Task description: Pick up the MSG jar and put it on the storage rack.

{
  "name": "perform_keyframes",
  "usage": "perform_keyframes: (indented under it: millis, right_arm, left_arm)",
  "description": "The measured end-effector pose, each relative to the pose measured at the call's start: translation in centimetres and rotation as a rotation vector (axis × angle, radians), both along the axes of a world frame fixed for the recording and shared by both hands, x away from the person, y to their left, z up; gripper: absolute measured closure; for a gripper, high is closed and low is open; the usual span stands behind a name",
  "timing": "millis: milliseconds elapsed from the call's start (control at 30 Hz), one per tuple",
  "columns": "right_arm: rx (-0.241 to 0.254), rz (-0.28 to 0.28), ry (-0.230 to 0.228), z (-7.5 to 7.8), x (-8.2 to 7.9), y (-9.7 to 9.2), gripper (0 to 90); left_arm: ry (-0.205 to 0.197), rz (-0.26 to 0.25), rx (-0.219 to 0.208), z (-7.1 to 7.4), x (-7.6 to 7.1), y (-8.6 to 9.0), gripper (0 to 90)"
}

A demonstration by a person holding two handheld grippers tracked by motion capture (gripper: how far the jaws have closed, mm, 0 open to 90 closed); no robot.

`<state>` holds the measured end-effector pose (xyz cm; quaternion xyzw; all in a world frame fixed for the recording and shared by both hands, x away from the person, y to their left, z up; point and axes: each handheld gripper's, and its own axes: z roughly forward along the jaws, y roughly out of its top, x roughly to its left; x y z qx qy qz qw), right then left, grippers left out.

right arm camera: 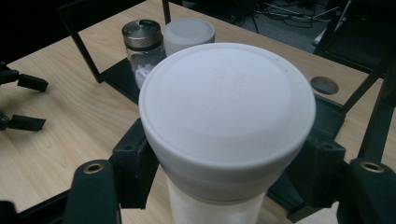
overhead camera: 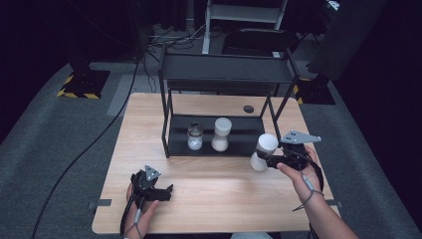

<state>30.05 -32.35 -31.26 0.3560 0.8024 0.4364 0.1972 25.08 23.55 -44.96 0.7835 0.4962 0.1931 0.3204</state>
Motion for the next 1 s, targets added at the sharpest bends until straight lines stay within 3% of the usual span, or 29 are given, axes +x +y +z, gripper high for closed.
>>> perform_keyframes:
  millis: [500, 767, 1000]
  right_arm:
    - [0.003, 0.001, 0.006, 0.0, 4.3, 1.6, 33.7]
    - [0.018, -0.019, 0.019, -0.6, 6.4, 2.4, 33.8]
    - [-0.001, -0.044, 0.012, -1.3, 7.5, 3.4, 33.7]
  left_arm:
    - [0.000, 0.000, 0.000, 0.0, 0.0, 0.0, 0.0]
    - [0.000, 0.003, 0.000, 0.0, 0.0, 0.0, 0.0]
    - [0.000, 0.005, 0.000, 0.0, 0.0, -0.1, 0.0]
